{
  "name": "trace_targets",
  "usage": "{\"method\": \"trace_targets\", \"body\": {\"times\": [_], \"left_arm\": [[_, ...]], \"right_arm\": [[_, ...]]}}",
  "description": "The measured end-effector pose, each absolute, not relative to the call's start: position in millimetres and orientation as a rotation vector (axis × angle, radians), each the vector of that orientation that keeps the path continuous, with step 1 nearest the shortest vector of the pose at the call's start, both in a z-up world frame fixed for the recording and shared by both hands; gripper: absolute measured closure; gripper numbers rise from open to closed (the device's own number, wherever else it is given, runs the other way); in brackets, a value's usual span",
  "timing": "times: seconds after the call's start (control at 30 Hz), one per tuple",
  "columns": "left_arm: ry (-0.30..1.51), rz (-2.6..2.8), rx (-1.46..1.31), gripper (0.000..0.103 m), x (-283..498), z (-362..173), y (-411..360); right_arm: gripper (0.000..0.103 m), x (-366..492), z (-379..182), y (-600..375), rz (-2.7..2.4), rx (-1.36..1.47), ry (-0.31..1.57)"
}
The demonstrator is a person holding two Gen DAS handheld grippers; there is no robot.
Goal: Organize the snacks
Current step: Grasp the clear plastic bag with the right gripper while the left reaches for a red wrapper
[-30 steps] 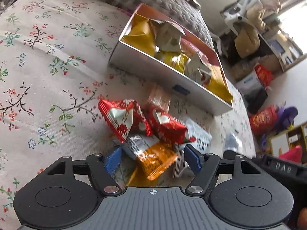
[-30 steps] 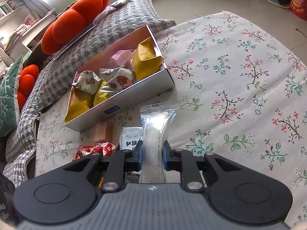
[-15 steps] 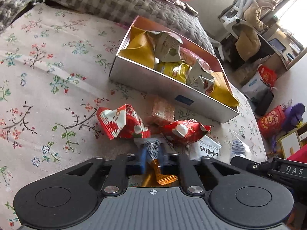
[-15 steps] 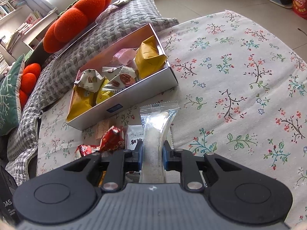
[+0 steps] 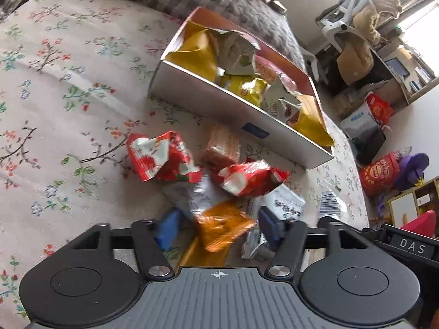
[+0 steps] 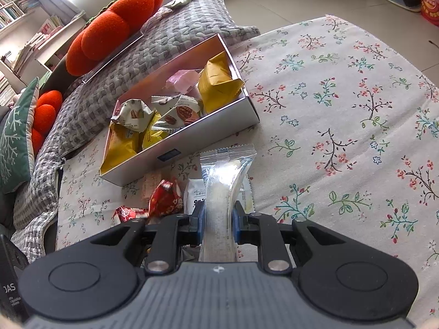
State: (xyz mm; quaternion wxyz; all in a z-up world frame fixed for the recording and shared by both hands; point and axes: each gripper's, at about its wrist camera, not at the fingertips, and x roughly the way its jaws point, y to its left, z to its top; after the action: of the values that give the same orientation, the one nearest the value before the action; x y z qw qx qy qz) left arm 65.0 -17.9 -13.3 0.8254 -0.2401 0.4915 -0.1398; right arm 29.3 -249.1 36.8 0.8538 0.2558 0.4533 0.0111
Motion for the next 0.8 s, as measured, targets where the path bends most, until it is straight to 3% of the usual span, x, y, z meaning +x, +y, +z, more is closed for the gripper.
{"method": "trace_targets", "body": {"times": [0.07, 0.2, 0.27, 0.33, 0.5, 0.57, 0.8], "left_arm": [[1.048, -0.289, -0.515, 0.028, 66.4, -12.7, -21.8], [1.021, -0.263, -0.489, 0.034, 75.4, -12.3, -26.0], [0.998, -0.248, -0.389, 0.057, 76.9, -11.0, -31.1], [0.988, -0.232, -0.326, 0.071, 74.2, -10.2, -34.5], [0.978, -0.228, -0.342, 0.087, 73.9, -8.6, -28.4], [0.966, -0.221, -0.318, 0.103, 71.1, -4.2, -28.2], [0.958, -0.250, -0.352, 0.103, 66.3, 5.2, -24.8]], "right_arm": [[0.085, 29.3, 36.8, -249.2, 0.023, 0.540, 0.954], [0.085, 29.5, 36.4, -249.0, 0.023, 0.540, 0.955], [0.085, 29.7, 36.1, -248.4, 0.021, 0.538, 0.957], [0.085, 29.9, 35.6, -248.5, 0.018, 0.537, 0.958], [0.085, 29.2, 36.6, -249.0, 0.019, 0.539, 0.953], [0.085, 28.8, 36.8, -249.2, 0.022, 0.540, 0.951], [0.085, 27.8, 37.9, -251.6, 0.026, 0.551, 0.943]]}}
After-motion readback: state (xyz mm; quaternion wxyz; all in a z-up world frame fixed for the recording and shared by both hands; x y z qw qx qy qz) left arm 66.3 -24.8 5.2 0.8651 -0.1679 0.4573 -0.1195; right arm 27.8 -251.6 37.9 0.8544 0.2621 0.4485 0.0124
